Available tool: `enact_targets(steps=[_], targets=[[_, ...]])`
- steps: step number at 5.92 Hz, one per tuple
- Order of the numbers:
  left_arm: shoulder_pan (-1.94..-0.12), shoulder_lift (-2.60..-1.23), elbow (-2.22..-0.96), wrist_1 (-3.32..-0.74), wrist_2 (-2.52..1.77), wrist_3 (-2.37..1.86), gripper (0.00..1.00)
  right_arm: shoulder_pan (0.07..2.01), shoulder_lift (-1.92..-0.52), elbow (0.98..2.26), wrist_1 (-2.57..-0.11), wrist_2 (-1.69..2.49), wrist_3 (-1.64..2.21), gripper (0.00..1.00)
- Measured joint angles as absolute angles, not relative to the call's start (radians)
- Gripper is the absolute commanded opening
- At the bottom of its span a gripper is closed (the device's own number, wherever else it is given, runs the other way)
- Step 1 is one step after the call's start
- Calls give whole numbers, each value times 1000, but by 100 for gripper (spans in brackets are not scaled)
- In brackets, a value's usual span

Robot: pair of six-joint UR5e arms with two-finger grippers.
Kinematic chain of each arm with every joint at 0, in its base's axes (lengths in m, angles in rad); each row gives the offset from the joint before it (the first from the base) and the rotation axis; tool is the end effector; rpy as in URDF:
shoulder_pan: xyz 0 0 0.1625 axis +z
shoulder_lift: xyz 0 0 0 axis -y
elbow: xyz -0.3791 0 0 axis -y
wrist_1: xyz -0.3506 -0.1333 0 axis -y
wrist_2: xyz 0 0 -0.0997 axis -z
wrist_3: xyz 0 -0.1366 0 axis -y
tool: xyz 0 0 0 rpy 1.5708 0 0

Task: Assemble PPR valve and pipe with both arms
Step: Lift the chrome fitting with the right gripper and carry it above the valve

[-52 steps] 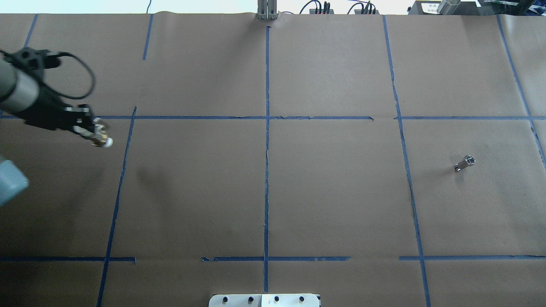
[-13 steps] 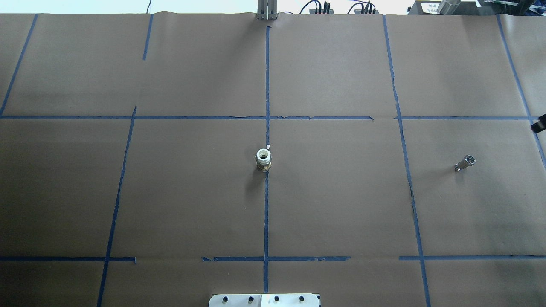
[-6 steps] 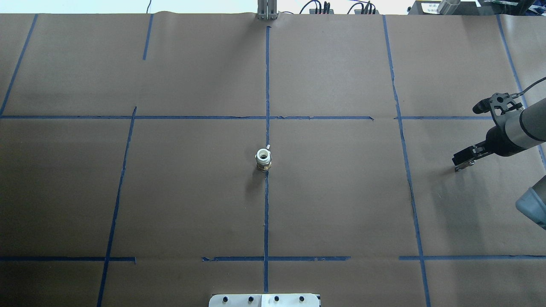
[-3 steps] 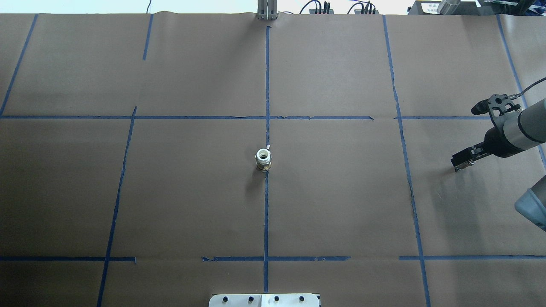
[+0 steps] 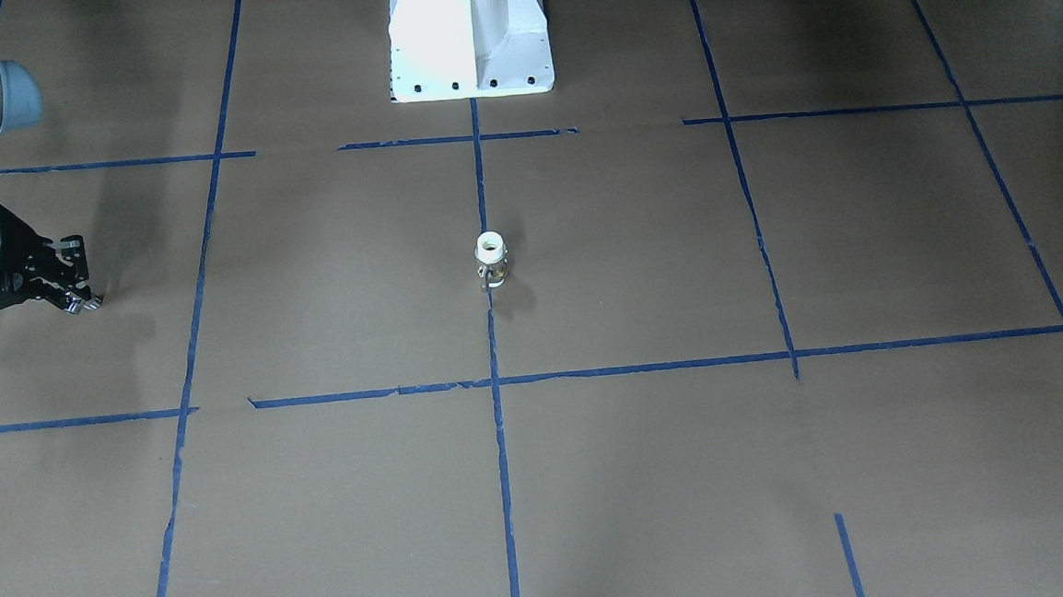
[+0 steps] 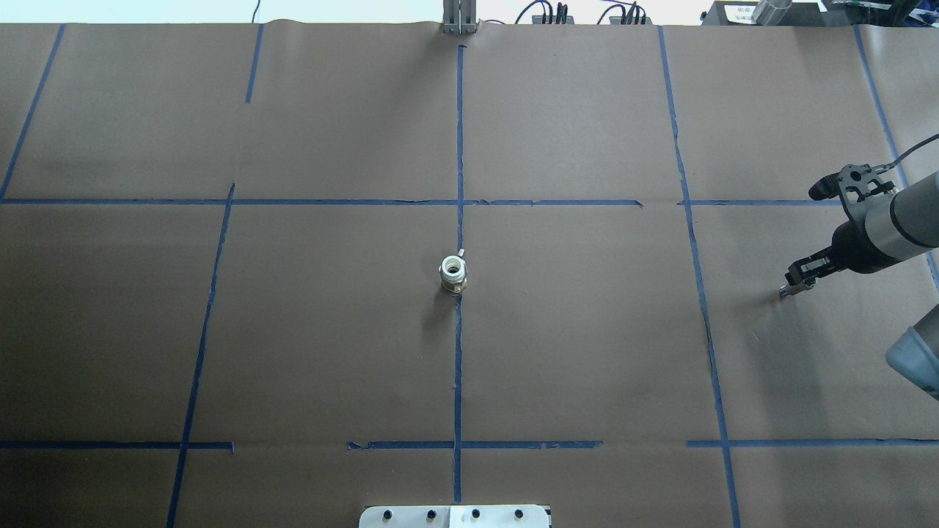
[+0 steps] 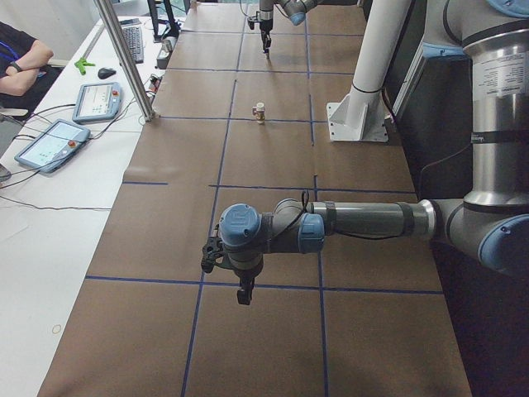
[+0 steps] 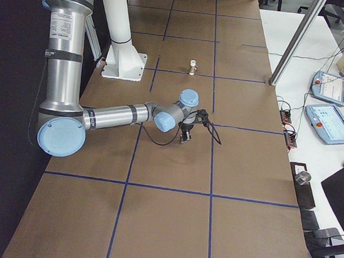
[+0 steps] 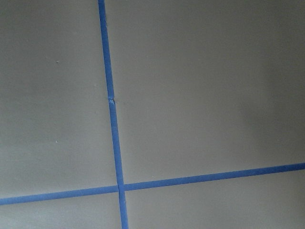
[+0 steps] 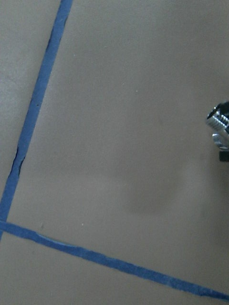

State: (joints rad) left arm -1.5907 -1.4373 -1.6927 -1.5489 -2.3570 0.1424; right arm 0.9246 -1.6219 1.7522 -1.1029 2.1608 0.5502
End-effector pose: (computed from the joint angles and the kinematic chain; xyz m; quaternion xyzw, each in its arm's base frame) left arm -0.0445 -0.3957 0.6421 0.0156 0.3830 0.0501 0.9223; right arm -0.2400 -0.4134 0.5332 0.0765 -0.3884 -0.1294 0.9092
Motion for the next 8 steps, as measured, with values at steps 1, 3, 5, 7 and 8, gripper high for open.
enact_targets(steps=[1, 3, 5, 7, 8], targets=[[-1591, -1437, -1693, -1549, -2357, 139, 100, 927, -1621, 1774, -1119, 2161, 553, 0], [-1591, -1438, -1692, -1549, -2357, 138, 100, 938, -1610, 1813, -1172, 2165, 555, 0], [-1590, -1437, -1692, -1548, -2356, 138, 100, 943, -1512, 1910, -1402, 2166, 556, 0], [-1590, -1438, -1691, -1548, -2356, 138, 100, 928, -1305, 1932, -1629, 2164, 574, 0], [-1591, -1439, -1691, -1548, -2356, 138, 100, 890, -1194, 1927, -1713, 2160, 646, 0]])
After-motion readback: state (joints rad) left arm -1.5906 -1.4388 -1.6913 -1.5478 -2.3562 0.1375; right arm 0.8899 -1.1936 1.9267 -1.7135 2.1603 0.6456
